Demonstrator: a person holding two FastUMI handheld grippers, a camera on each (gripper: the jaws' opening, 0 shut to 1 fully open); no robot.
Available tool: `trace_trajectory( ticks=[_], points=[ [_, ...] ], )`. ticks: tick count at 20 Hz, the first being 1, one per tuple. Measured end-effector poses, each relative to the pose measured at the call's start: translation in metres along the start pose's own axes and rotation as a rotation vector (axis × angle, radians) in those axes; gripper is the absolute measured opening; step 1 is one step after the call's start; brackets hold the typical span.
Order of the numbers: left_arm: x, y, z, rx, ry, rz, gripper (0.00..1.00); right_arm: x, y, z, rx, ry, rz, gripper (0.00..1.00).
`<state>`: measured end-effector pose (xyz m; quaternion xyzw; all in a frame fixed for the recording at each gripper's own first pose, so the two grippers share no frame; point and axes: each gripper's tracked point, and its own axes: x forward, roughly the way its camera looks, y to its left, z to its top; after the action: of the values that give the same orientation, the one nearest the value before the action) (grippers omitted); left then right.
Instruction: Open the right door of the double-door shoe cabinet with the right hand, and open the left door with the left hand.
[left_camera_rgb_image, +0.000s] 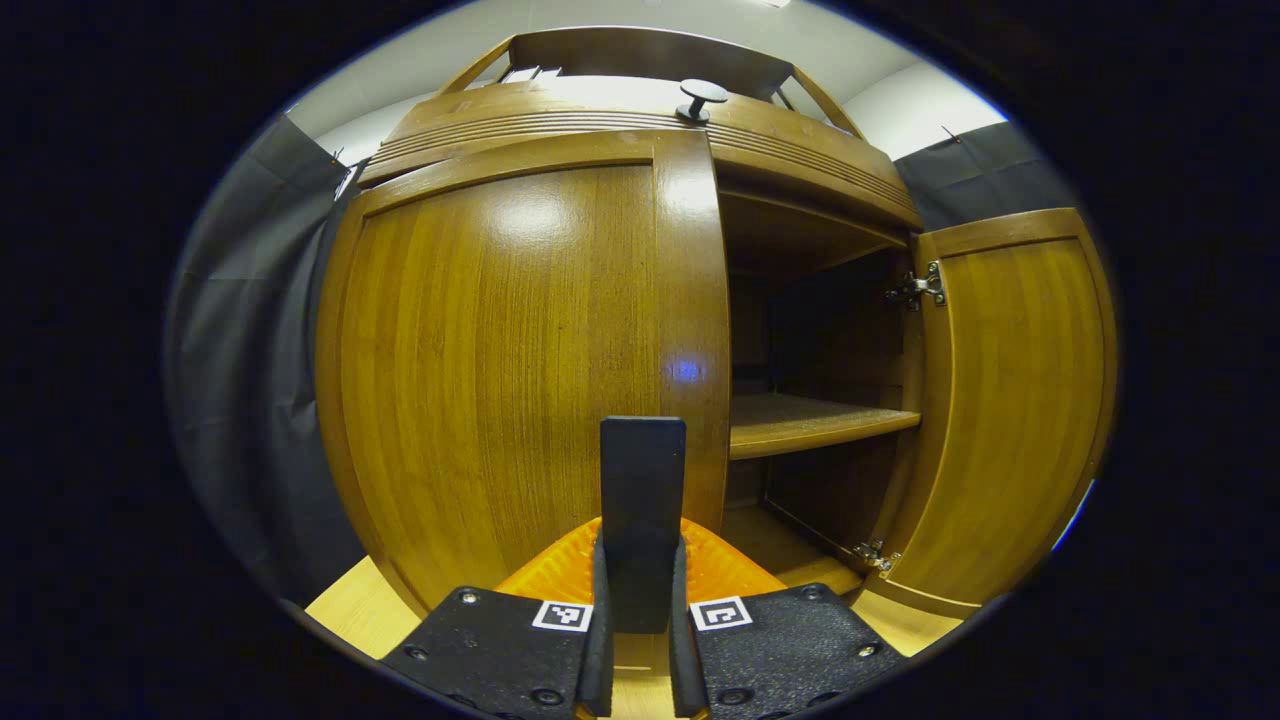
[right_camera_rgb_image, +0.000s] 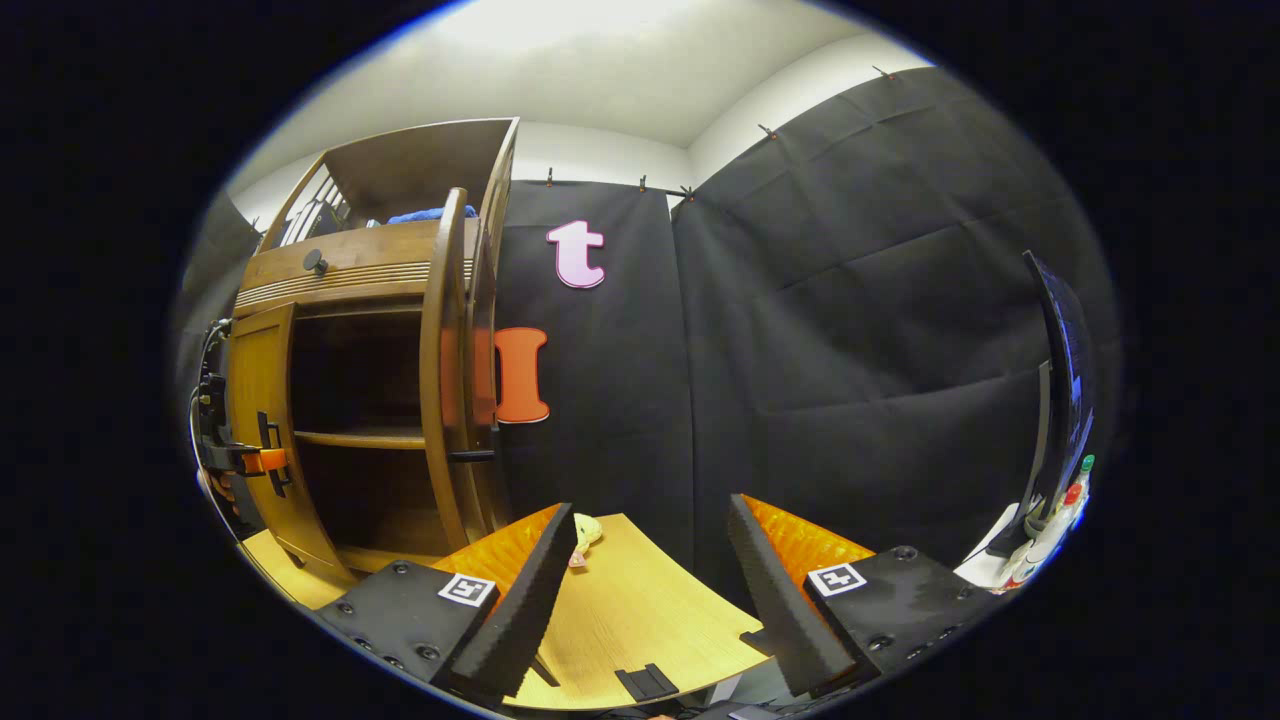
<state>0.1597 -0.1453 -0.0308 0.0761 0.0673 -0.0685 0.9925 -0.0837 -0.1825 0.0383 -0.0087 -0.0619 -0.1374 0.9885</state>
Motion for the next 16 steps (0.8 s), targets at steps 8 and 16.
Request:
trace_trajectory(
  ticks=[8,16],
  points=[
    [-0.048,0.011,0.002,-0.005,0.003,-0.05,0.24,-0.01,0.02,0.01,-0.022,-0.008,0.024,0.98],
    [-0.094,0.034,0.002,-0.023,-0.002,-0.069,0.23,-0.02,0.043,0.016,-0.027,-0.022,0.054,0.98]
  ],
)
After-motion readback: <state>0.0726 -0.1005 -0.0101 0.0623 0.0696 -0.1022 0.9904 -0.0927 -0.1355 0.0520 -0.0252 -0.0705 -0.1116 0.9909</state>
